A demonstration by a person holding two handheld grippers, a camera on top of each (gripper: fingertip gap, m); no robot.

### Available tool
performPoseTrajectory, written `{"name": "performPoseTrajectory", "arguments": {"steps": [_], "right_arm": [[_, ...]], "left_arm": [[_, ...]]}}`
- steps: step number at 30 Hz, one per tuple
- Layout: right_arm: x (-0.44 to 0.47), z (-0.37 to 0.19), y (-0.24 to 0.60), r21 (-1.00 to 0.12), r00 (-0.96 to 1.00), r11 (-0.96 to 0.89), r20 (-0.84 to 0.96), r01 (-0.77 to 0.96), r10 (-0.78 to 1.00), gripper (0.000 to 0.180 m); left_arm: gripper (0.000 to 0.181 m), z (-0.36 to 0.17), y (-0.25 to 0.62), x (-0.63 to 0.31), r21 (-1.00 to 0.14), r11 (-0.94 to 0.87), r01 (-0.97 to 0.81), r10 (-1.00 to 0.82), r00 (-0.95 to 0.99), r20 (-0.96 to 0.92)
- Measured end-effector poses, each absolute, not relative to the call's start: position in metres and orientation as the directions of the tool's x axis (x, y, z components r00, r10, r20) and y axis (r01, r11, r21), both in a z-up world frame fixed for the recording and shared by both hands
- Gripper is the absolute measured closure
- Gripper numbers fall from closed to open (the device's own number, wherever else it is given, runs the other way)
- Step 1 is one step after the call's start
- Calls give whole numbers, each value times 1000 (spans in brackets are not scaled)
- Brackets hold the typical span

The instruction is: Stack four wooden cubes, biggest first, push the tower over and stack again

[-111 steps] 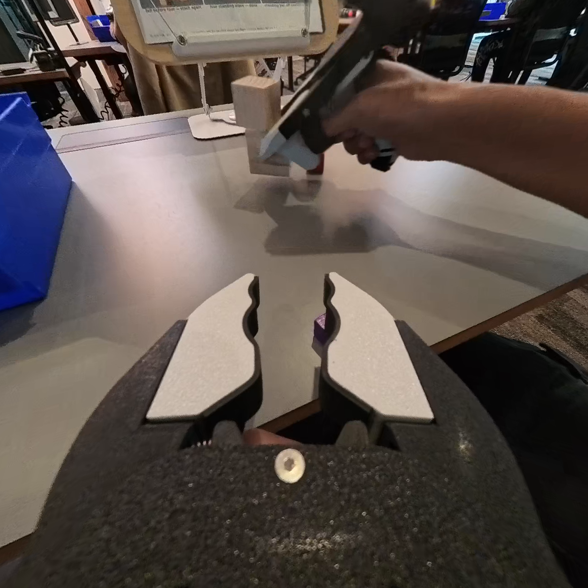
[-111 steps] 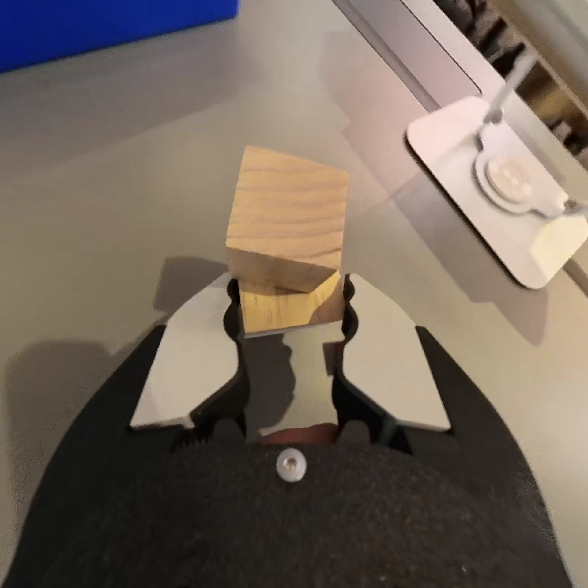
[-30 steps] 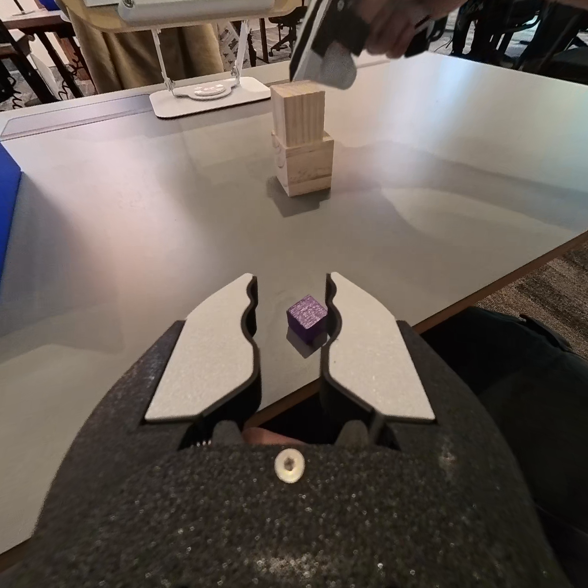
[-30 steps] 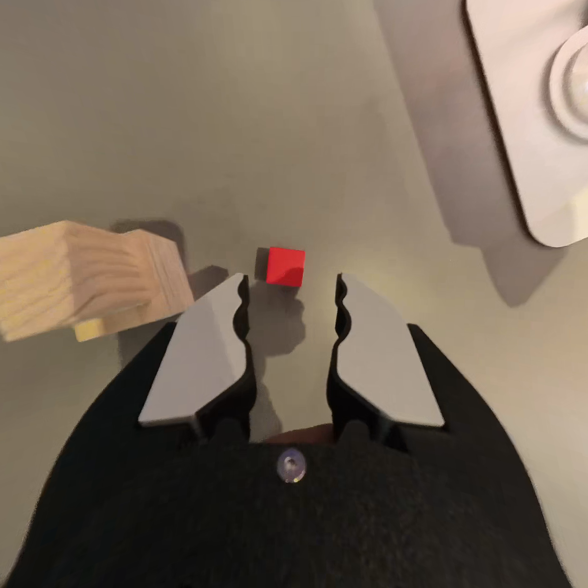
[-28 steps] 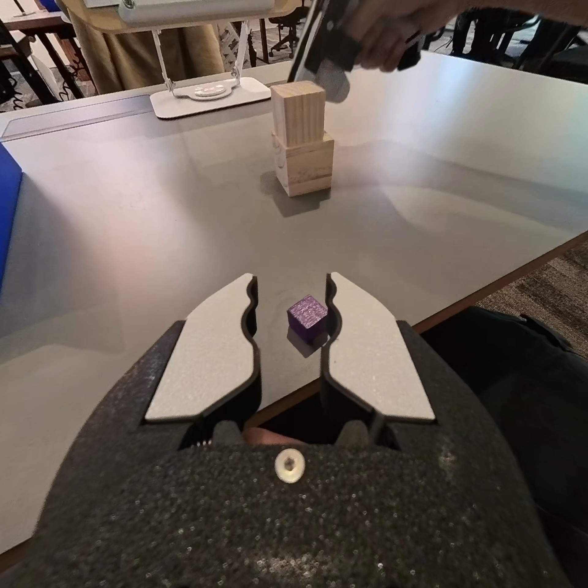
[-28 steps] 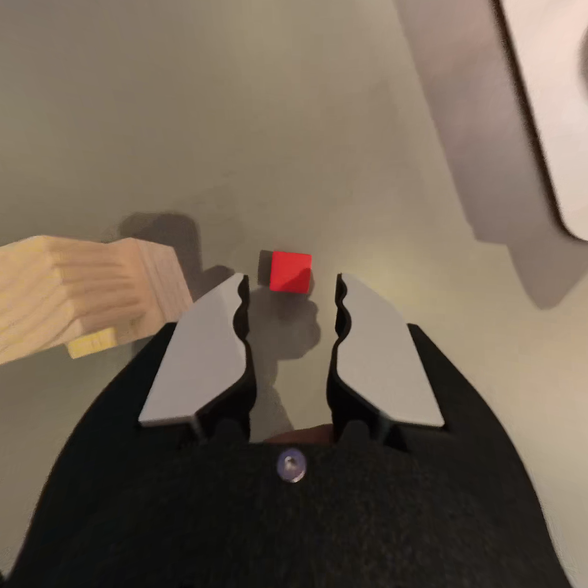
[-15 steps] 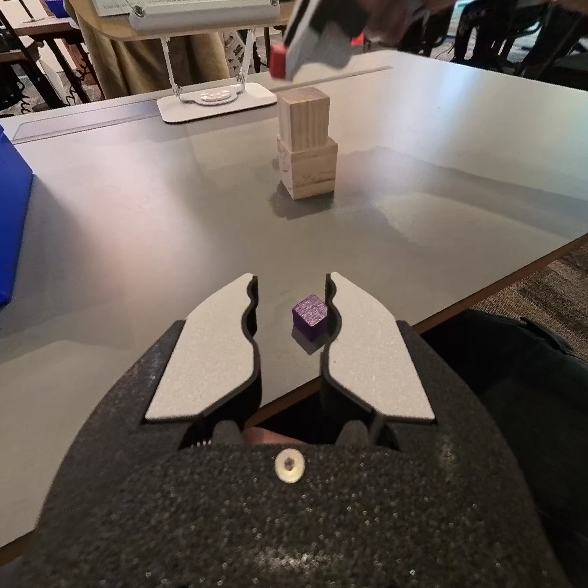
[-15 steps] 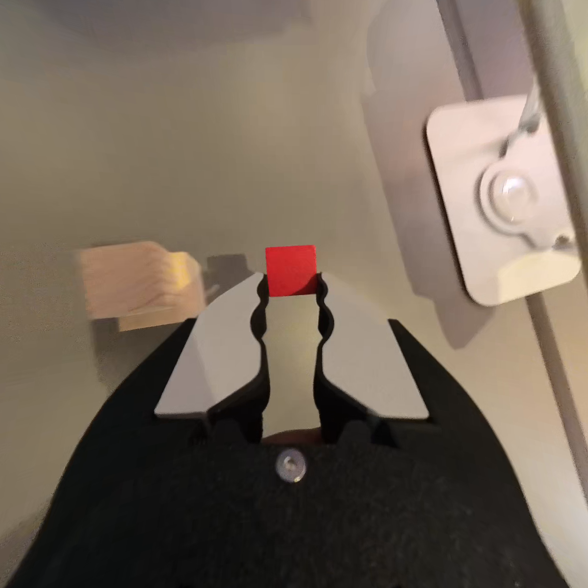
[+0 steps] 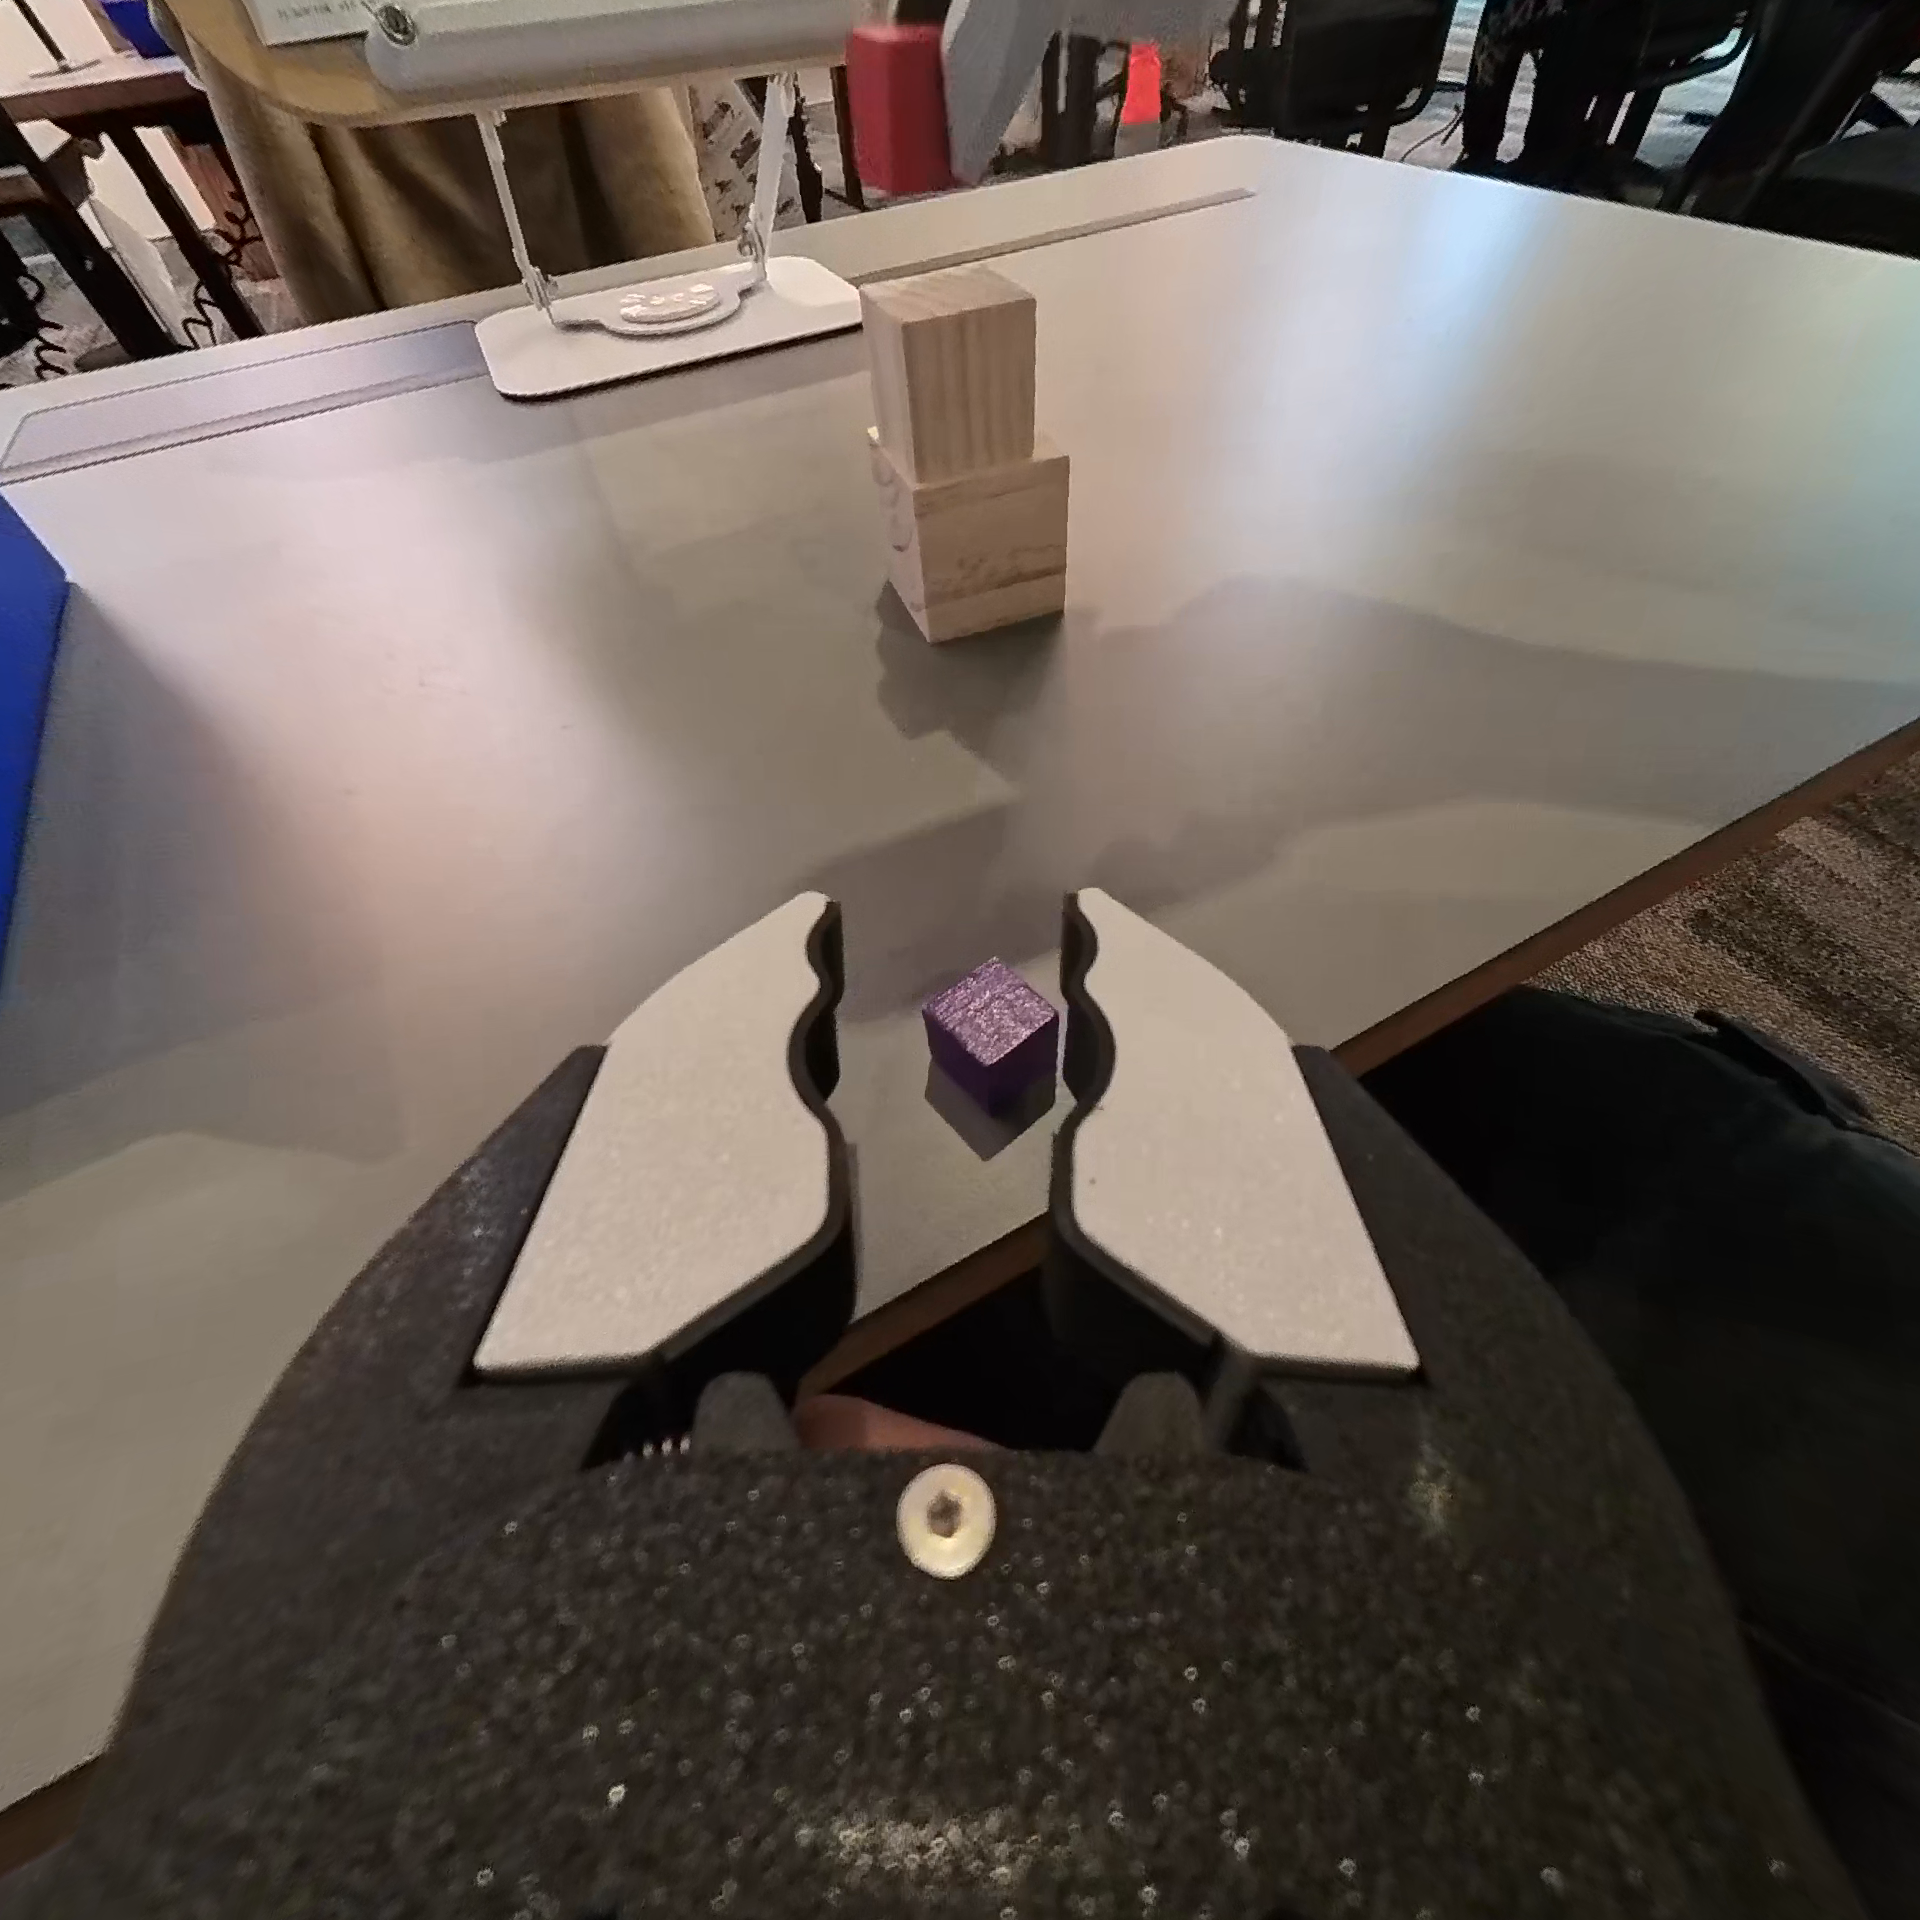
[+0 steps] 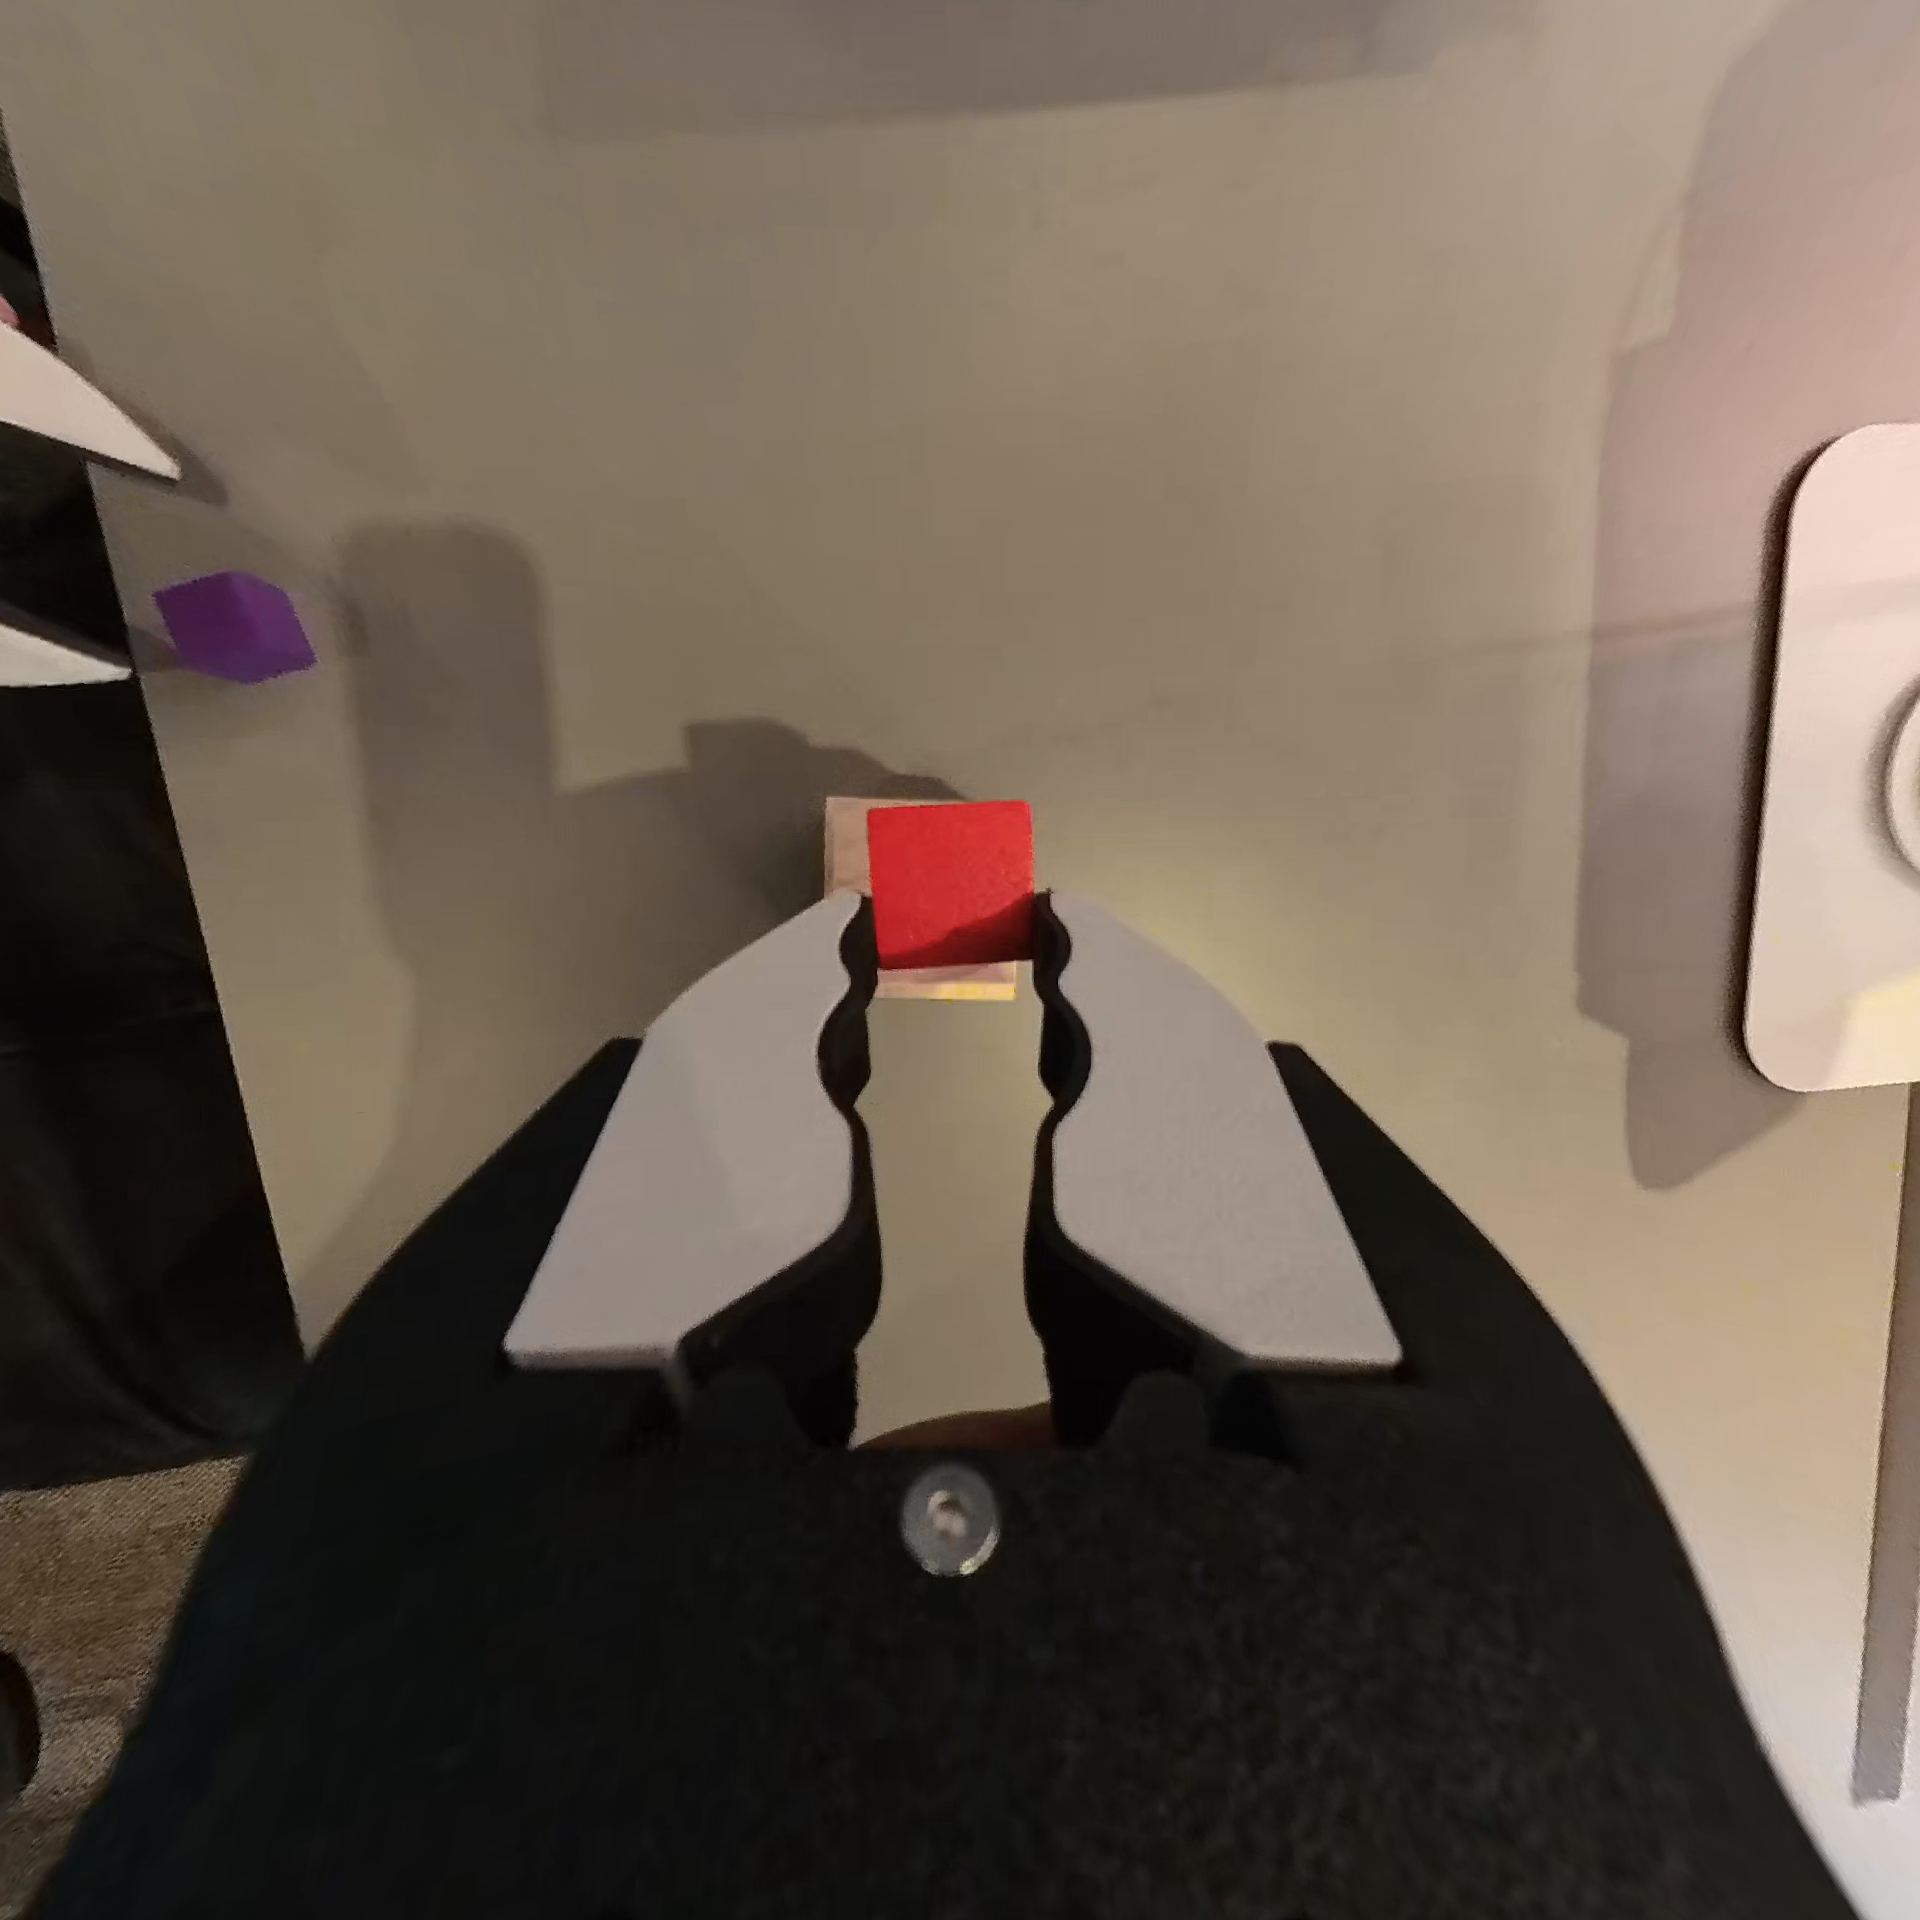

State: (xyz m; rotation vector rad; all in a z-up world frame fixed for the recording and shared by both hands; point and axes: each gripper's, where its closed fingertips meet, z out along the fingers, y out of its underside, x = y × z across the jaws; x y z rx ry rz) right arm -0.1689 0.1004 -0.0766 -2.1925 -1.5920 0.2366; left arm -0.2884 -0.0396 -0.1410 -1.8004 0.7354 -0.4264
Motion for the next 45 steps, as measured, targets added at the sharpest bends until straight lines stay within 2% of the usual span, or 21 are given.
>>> {"name": "performPoseTrajectory", "arguments": {"steps": [17,19,22,25,27,28,30,35,38,45], "right_arm": [[-165,-98,97,-381,337,-283,81,880,938,150],[-166,-93,99,-406,353,-290,87,867,932,137],[-162,-74,98,-453,372,-280,126,846,920,132],[-159,-39,83,-581,421,-224,229,782,878,131],[-156,-24,60,-690,487,-175,287,702,825,131],[-153,-24,45,-735,524,-164,291,658,801,130],[-146,-40,15,-781,564,-153,286,605,775,132],[-126,-104,-44,-789,580,-229,190,570,792,132],[-117,-124,-69,-806,590,-247,149,537,794,131],[-98,-112,-104,-864,601,-247,77,438,795,133]], "left_arm": [[141,-143,-41,-287,-932,-216,-291,-671,738,-75],[141,-143,-41,-288,-932,-215,-290,-670,738,-76],[141,-140,-39,-291,-933,-206,-294,-664,743,-87],[141,-130,-38,-300,-926,-210,-314,-675,731,-95],[140,-132,-49,-301,-872,-261,-413,-762,644,-77],[133,-132,-56,-303,-842,-286,-457,-801,597,-52],[130,-125,-65,-309,-825,-267,-498,-852,522,-39],[133,-131,-69,-313,-711,-75,-699,-928,310,-208],[142,-141,-68,-304,-626,82,-776,-950,128,-284],[130,-172,-53,-292,-536,99,-838,-990,-30,-135]]}}
